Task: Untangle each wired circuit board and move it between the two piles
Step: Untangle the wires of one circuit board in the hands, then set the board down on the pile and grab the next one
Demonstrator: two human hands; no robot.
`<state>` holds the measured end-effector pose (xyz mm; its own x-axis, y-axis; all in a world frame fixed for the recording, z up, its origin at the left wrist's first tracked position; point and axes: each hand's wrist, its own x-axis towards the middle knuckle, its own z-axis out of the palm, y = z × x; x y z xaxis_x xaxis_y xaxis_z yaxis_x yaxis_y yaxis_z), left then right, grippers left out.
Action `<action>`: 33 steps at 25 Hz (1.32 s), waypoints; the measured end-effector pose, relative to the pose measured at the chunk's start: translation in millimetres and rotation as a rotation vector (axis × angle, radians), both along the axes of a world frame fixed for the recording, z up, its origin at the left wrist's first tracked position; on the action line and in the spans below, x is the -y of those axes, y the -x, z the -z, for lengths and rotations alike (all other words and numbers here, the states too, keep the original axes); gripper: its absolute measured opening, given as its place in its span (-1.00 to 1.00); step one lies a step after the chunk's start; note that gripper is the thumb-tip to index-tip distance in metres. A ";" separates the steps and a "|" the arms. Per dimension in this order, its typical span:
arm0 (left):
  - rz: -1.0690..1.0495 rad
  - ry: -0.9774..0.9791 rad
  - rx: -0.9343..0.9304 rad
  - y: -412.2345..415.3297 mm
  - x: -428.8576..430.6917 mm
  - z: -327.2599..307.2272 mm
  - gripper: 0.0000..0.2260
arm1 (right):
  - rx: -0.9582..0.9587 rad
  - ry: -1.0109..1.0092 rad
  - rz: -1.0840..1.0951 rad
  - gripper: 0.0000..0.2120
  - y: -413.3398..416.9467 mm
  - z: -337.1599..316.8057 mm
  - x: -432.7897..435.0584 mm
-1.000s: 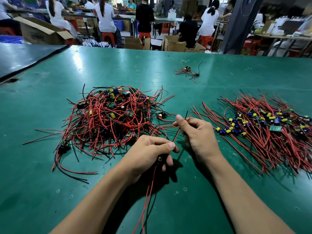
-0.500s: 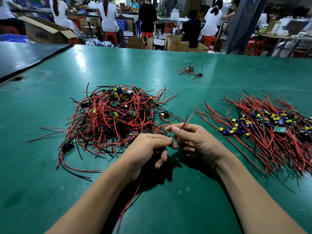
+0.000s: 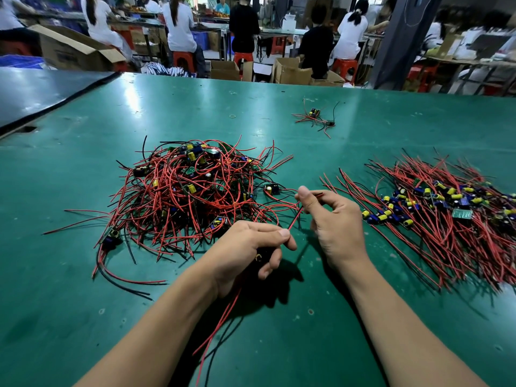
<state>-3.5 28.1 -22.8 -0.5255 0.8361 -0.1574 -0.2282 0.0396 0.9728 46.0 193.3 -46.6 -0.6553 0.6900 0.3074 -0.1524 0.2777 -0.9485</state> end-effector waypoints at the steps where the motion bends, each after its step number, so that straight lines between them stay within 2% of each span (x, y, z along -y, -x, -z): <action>1: 0.003 -0.003 -0.011 -0.8 -0.4 -0.3 -0.80 | -0.011 -0.057 0.071 -0.80 1.0 -0.1 -0.6; 3: 0.017 -0.001 -0.032 -2.0 -0.8 -0.6 -0.80 | -0.051 -0.113 0.172 -0.84 1.1 1.1 -2.5; 5: 0.022 0.006 -0.034 -2.5 -0.6 -0.4 -0.80 | -0.035 -0.129 0.185 -0.76 1.1 4.1 -4.4; 8: -0.018 0.042 -0.055 -5.0 -1.0 2.1 -0.79 | 0.031 0.111 0.051 -0.59 1.7 4.0 -4.4; 9: -0.048 0.057 -0.063 -6.4 -1.4 2.8 -0.79 | 0.025 0.220 0.002 -0.57 1.1 1.8 -4.8; 11: -0.134 0.071 -0.069 -8.3 -3.5 3.6 -0.77 | 0.015 0.298 -0.012 -0.55 -2.0 -2.2 -9.2; 13: -0.237 0.054 0.004 -8.2 -6.2 1.8 -0.70 | 0.018 0.298 0.020 -0.47 -5.0 -6.0 -13.3; 15: -0.302 -0.022 0.202 -5.7 -8.6 -1.6 -0.57 | 0.040 0.298 0.037 -0.45 -5.2 -7.6 -14.4; 17: -0.315 -0.076 0.334 -2.9 -9.3 -3.7 -0.46 | 0.074 0.258 0.008 -0.51 -3.9 -8.5 -10.3; 20: -0.302 -0.099 0.366 0.1 -8.4 -4.8 -0.38 | 0.082 0.158 -0.049 -0.59 -3.2 -8.3 -2.4; 25: -0.303 -0.171 0.387 4.0 -6.1 -4.7 -0.32 | 0.090 0.120 -0.105 -0.58 -5.8 -11.6 1.9; 29: -0.283 -0.227 0.425 6.6 -6.2 -2.5 -0.26 | 0.097 -0.055 -0.128 -0.64 -9.5 -15.0 12.2; 31: -0.275 -0.275 0.455 6.9 -7.1 -1.3 -0.26 | 0.102 -0.124 -0.212 -0.64 -11.7 -16.7 23.3; 33: -0.257 -0.323 0.473 7.2 -6.6 -0.4 -0.28 | 0.146 -0.288 -0.275 -0.69 -12.0 -14.8 32.2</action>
<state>-10.8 34.8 -22.4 -0.6509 0.7368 -0.1830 -0.6006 -0.3523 0.7177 58.0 161.1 -31.8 -0.8540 0.3830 0.3521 -0.1271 0.5026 -0.8551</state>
